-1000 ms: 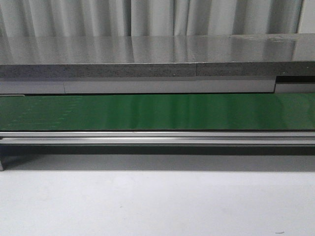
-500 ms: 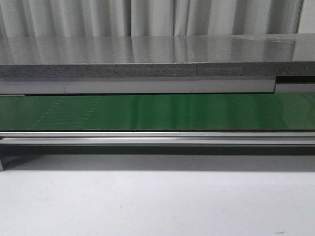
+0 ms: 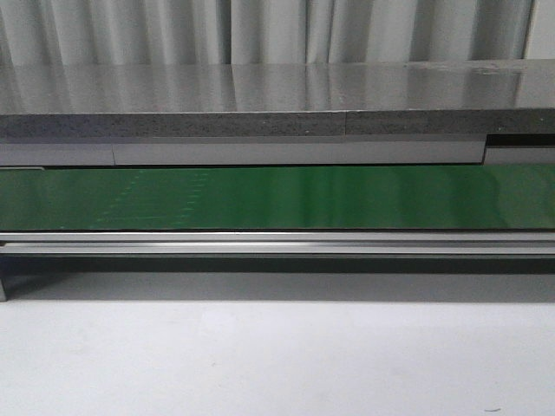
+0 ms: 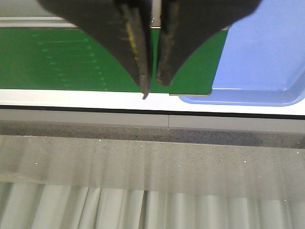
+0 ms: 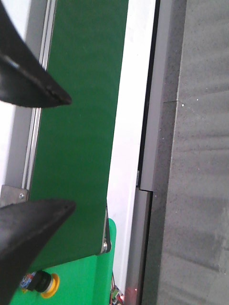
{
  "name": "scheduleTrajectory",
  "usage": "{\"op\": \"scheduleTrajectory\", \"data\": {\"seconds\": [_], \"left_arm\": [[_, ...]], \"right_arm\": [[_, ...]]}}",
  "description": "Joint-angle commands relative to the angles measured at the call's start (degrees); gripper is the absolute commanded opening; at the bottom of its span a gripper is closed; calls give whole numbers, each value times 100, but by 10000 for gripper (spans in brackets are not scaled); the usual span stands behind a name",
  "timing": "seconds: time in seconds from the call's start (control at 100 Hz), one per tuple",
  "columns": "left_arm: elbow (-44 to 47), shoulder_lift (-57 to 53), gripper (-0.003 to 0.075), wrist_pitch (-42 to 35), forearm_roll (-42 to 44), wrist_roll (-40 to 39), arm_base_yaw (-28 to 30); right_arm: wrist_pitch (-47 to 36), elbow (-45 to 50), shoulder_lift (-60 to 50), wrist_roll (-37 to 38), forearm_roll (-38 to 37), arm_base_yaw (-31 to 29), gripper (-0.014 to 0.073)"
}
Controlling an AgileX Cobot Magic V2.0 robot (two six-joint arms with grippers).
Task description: Move button from left to right
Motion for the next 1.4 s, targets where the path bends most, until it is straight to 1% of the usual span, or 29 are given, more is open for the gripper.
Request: {"op": "scheduleTrajectory", "data": {"seconds": [0.0, 0.16, 0.32, 0.46, 0.51, 1.39], "left_arm": [[-149, 48, 5, -482, -54, -42, -52], [-149, 48, 5, -482, -54, -42, -52], [-149, 48, 5, -482, -54, -42, -52], [-149, 48, 5, -482, -54, -42, -52], [-149, 48, 5, -482, -54, -42, -52], [-149, 48, 5, -482, -54, -42, -52]], "right_arm": [[-365, -38, -284, -65, -6, 20, 328], [-362, 80, -548, -65, -6, 20, 189], [-450, 80, -548, -65, -1, 15, 59], [-450, 80, -548, -65, -1, 10, -74], [-450, 80, -548, -65, -1, 10, -64], [-468, 129, -548, -65, 74, 10, -68]]}}
